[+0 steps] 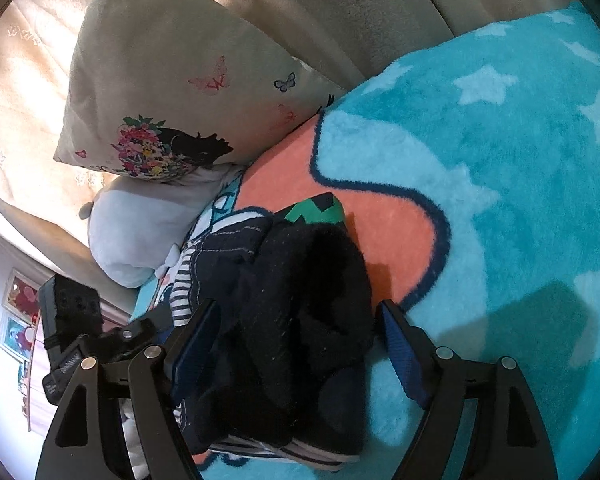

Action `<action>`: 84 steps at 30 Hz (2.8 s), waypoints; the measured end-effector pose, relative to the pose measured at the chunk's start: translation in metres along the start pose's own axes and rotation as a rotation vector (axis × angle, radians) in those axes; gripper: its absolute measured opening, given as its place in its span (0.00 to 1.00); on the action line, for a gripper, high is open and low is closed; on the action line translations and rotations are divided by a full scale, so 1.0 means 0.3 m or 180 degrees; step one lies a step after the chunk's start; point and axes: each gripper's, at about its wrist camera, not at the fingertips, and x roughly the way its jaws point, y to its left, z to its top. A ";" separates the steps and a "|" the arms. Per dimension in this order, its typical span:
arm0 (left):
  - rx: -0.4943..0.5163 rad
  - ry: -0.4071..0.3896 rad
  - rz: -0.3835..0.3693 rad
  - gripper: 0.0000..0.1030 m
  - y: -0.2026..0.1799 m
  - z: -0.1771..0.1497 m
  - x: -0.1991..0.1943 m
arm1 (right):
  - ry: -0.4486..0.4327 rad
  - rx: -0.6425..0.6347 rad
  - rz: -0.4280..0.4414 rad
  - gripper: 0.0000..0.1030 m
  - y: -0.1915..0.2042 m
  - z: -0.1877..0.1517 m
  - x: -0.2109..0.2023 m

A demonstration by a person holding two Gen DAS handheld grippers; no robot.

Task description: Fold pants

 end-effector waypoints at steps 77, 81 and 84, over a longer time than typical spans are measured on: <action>0.0273 -0.0626 0.1007 0.26 0.099 0.109 -0.230 | 0.0225 -0.0997 0.0144 0.42 0.479 0.110 0.286; 0.0254 -0.0588 0.1079 0.26 0.120 0.122 -0.205 | 0.0242 -0.1071 0.0136 0.42 0.485 0.133 0.317; 0.0216 -0.0510 0.1122 0.26 0.137 0.116 -0.179 | 0.0296 -0.1010 0.0116 0.42 0.464 0.135 0.350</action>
